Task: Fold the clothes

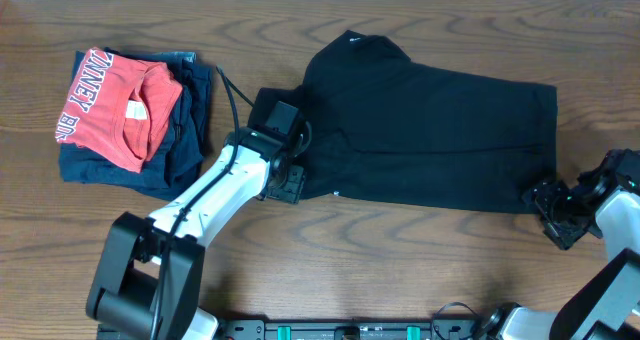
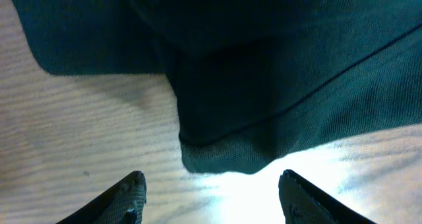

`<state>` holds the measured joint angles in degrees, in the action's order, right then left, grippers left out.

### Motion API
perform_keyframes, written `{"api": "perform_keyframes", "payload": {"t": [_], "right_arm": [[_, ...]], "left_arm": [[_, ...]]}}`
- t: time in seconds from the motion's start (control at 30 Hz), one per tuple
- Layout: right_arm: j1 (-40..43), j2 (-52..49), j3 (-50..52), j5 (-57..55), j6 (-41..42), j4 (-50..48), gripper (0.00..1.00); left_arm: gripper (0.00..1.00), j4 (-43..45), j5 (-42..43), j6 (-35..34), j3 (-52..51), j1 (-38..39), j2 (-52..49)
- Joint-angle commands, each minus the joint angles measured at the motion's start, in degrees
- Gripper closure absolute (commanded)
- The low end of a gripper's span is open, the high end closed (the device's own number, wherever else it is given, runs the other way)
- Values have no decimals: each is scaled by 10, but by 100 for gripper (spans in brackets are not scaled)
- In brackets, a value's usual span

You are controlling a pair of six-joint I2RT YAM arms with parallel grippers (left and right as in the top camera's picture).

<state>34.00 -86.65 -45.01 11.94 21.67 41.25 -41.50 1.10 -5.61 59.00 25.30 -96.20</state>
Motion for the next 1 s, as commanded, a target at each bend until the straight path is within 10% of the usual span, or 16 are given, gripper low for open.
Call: {"api": "perform_keyframes", "payload": {"t": [0.0, 0.1, 0.27, 0.43, 0.67, 0.97], "right_arm": [[-5, -22, 3, 21, -12, -1, 20], [-5, -28, 4, 16, -16, 5, 19], [-5, -29, 6, -2, -9, 5, 19], [-5, -29, 13, -24, 6, -40, 34], [-4, -29, 34, -17, 10, -55, 98], [47, 45, 29, -111, 52, 96, 99]], "left_arm": [[34, 8, 0, -11, 0, 1, -32], [37, 20, 0, -29, 0, 1, -58], [94, 3, -1, -28, 0, 1, -75], [94, -28, -3, -24, 3, -4, -64], [94, -70, -3, -19, 16, -23, -42], [94, -154, -2, -20, 22, -30, 22]]}}
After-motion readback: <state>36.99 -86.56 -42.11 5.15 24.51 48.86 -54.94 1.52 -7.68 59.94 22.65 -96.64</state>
